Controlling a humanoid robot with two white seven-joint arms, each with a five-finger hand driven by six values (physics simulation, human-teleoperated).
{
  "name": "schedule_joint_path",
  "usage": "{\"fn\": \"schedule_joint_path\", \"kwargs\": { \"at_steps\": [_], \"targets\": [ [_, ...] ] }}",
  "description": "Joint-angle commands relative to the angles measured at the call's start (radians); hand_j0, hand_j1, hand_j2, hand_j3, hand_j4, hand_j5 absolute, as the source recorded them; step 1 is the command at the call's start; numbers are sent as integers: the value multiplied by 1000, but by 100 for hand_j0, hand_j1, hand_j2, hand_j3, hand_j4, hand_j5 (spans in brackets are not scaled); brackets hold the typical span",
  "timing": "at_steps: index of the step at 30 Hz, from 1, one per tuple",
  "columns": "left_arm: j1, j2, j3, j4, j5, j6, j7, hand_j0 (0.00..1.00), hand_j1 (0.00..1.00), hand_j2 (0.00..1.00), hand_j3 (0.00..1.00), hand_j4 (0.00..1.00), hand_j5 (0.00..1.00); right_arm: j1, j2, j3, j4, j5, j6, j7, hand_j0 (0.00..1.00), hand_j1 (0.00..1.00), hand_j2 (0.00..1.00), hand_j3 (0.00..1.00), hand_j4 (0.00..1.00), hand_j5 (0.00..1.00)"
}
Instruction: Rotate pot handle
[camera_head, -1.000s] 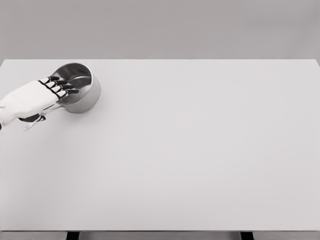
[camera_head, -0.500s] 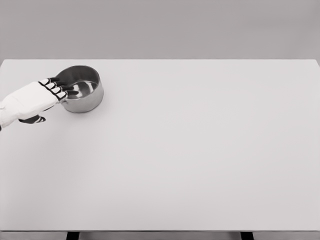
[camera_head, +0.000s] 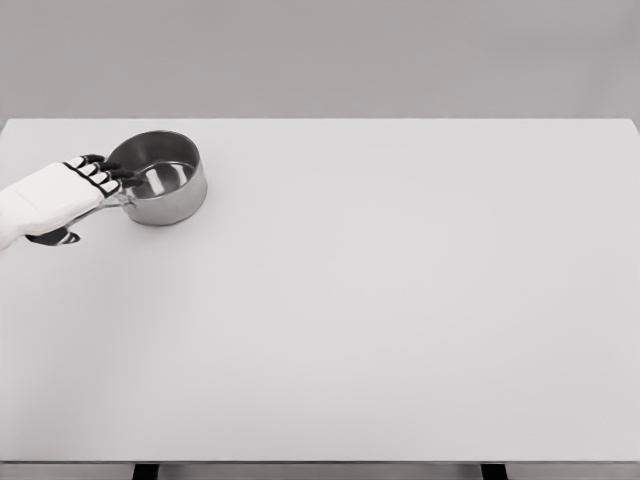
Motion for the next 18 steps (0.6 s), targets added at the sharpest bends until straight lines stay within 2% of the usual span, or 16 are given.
{"fn": "schedule_joint_path", "kwargs": {
  "at_steps": [1, 18],
  "targets": [
    [0, 1, 2, 17, 4, 1, 1, 100, 100, 100, 100, 100, 100, 0, 0, 0, 0, 0, 1, 0, 100, 100, 100, 100, 100, 100],
    [0, 1, 26, 62, 4, 1, 1, 100, 100, 100, 100, 100, 100, 0, 0, 0, 0, 0, -1, 0, 100, 100, 100, 100, 100, 100]
  ]
}}
